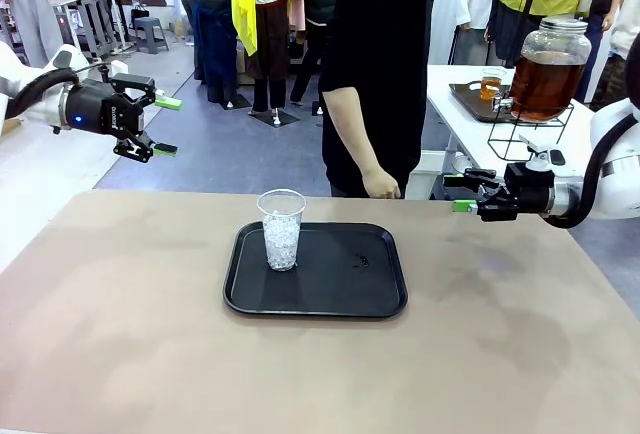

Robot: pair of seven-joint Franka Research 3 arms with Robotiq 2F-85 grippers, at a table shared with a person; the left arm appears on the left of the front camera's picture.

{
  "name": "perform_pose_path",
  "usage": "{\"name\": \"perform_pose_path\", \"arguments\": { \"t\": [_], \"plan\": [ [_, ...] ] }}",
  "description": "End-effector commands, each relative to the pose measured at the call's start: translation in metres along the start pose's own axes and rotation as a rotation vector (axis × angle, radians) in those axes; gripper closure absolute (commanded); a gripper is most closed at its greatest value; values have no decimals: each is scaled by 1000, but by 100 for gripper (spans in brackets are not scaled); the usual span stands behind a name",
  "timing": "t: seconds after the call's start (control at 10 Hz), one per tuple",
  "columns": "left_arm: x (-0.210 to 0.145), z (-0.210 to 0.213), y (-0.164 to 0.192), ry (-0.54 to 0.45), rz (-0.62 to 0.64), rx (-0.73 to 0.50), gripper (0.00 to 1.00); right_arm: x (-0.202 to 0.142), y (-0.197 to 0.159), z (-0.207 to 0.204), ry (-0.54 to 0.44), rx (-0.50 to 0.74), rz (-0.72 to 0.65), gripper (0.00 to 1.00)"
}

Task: Pour the drink into the iced cup.
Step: Pick up the iced cup indicated by the human and present it to them.

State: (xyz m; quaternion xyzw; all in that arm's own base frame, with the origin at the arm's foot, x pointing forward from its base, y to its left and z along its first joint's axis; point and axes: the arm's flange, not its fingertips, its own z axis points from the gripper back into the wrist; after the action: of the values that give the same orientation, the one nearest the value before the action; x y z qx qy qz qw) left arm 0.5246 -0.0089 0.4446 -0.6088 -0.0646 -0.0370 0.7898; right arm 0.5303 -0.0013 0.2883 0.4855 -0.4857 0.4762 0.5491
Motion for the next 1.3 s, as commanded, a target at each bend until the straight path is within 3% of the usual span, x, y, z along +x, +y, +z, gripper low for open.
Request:
{"name": "perform_pose_path", "arguments": {
  "t": [0.0, 1.2],
  "plan": [
    [0, 0, -1, -3, -3, 2, 0, 2, 1, 1, -6, 6, 1, 0],
    [0, 0, -1, -3, -3, 2, 0, 2, 1, 1, -6, 6, 1, 0]
  ]
}}
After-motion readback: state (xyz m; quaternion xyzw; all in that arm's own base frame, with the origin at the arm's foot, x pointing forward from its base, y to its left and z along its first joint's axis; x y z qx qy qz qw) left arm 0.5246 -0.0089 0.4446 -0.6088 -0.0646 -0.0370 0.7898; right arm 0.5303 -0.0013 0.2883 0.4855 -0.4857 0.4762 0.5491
